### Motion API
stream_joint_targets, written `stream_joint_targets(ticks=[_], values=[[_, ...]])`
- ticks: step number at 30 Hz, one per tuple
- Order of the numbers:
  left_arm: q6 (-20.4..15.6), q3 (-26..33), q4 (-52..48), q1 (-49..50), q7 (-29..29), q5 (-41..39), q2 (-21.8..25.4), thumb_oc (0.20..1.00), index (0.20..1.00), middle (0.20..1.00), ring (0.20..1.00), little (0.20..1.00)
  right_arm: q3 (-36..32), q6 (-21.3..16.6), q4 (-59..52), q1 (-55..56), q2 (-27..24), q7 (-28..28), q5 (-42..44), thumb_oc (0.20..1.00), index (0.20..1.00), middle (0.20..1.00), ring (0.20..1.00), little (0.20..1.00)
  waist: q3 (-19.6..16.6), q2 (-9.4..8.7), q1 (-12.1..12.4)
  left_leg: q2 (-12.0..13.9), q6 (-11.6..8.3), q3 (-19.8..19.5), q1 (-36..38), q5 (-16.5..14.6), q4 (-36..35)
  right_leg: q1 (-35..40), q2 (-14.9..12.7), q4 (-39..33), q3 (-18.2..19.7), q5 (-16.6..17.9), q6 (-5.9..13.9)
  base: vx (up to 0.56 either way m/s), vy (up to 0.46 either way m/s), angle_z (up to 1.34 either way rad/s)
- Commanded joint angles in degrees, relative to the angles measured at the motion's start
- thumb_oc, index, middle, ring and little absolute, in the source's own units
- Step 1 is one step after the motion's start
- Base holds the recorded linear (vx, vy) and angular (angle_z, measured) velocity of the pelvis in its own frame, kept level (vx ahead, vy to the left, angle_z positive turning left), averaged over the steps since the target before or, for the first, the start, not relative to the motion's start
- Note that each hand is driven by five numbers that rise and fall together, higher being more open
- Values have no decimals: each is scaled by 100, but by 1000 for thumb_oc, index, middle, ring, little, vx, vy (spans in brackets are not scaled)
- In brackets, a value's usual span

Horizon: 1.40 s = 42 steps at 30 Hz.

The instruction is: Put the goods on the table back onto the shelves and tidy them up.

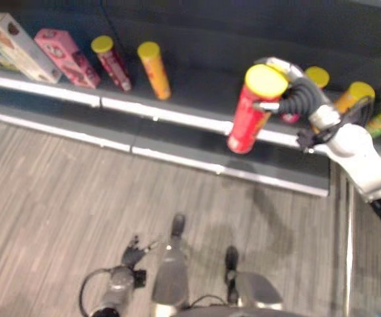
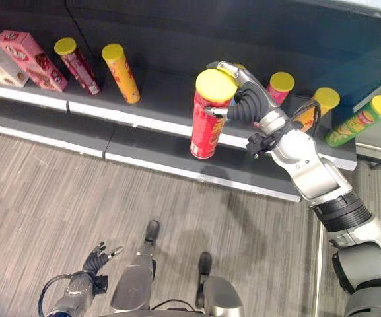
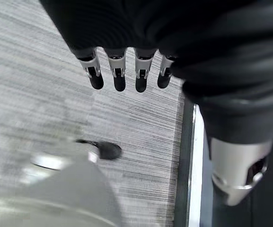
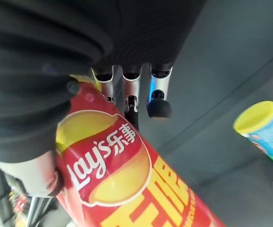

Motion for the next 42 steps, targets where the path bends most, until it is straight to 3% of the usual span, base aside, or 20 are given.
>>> stream_joint_targets(ticks=[1,2,3,5,6,8,9,11,13,16,23,27,42], values=[[-128,65,-52,159,100,258,244,1000,1000,1000,1000,1000,-283,-195,-47,-34,47,-177,-115,200,200,200,200,200,-437,-276,33,-150,-124,199,-215,-865,725,21,-1063,400,591,-552,698,132,223,-47],[-128,65,-51,159,100,258,247,1000,1000,1000,1000,1000,-284,-194,-48,-33,50,-177,-116,200,200,200,200,200,-439,-284,47,-152,-120,216,-217,-873,734,14,-1071,400,606,-551,702,138,292,-16],[-126,163,-52,142,157,300,355,1000,1000,1000,1000,1000,-282,-186,-102,-7,194,-171,-173,200,200,200,200,200,-473,-321,65,-288,53,408,-212,-1118,883,-167,-1339,503,704,-381,833,98,213,-8],[-120,232,-63,158,175,334,406,1000,1000,1000,1000,1000,-250,-179,-101,-25,273,-184,-238,200,200,200,200,200,-496,-338,93,-351,148,574,-221,-1234,1001,-301,-1495,624,745,-243,883,120,299,-25],[-102,382,-71,235,224,327,479,1000,1000,1000,1000,1000,-200,-119,-45,-94,363,-204,-377,200,200,200,200,200,-447,-347,95,-410,300,783,-174,-1378,1126,-599,-1635,1017,850,172,848,93,270,-37],[-97,443,-50,268,260,353,498,1000,1000,1000,1000,1000,-185,-126,5,-114,459,-253,-416,200,200,200,200,200,-430,-349,119,-400,333,878,-162,-1419,1143,-707,-1663,1100,855,316,820,65,145,-41],[-102,537,-36,306,302,318,542,1000,1000,1000,1000,1000,-158,-137,75,-152,558,-285,-450,200,200,200,200,200,-362,-333,134,-359,354,982,-85,-1481,1123,-876,-1632,1143,656,384,756,60,83,-41],[-104,575,8,307,293,270,550,1000,1000,1000,1000,1000,-152,-142,138,-176,572,-319,-475,200,200,200,200,200,-323,-326,113,-337,362,992,-12,-1503,1061,-1078,-1464,1128,577,297,734,34,20,-33],[-133,541,-11,264,284,232,591,1000,1000,1000,1000,1000,-116,-150,272,-314,570,-396,-519,200,200,200,200,200,-175,-331,22,-379,392,922,96,-1564,980,-1677,-963,959,466,139,735,34,-15,-30],[-107,473,-106,220,219,141,626,1000,1000,1000,1000,1000,-220,-89,417,-358,407,-645,-747,200,200,200,200,200,0,-339,-33,-563,412,674,38,-1583,1085,-1592,-779,767,800,-12,707,78,-64,22],[-223,342,-302,188,355,-98,486,1000,1000,1000,1000,1000,-48,49,858,-1044,453,-1159,-1371,200,200,200,200,200,145,-200,24,-459,325,535,-217,-1375,915,-1750,-800,805,522,-83,609,19,-81,29],[-265,212,-270,167,417,-166,468,1000,1000,1000,1000,1000,152,137,1285,-1703,484,-1466,-1633,200,200,200,200,200,260,-30,140,-466,293,452,-339,-1268,824,-1842,-863,1026,396,-225,586,9,-61,23],[-368,-109,-415,89,594,-315,350,1000,1000,1000,1000,1000,123,317,2212,-2649,991,-2468,-2098,200,200,200,200,200,584,428,298,-580,303,367,-592,-1172,752,-2089,-1039,1275,253,-374,591,14,-7,16]])
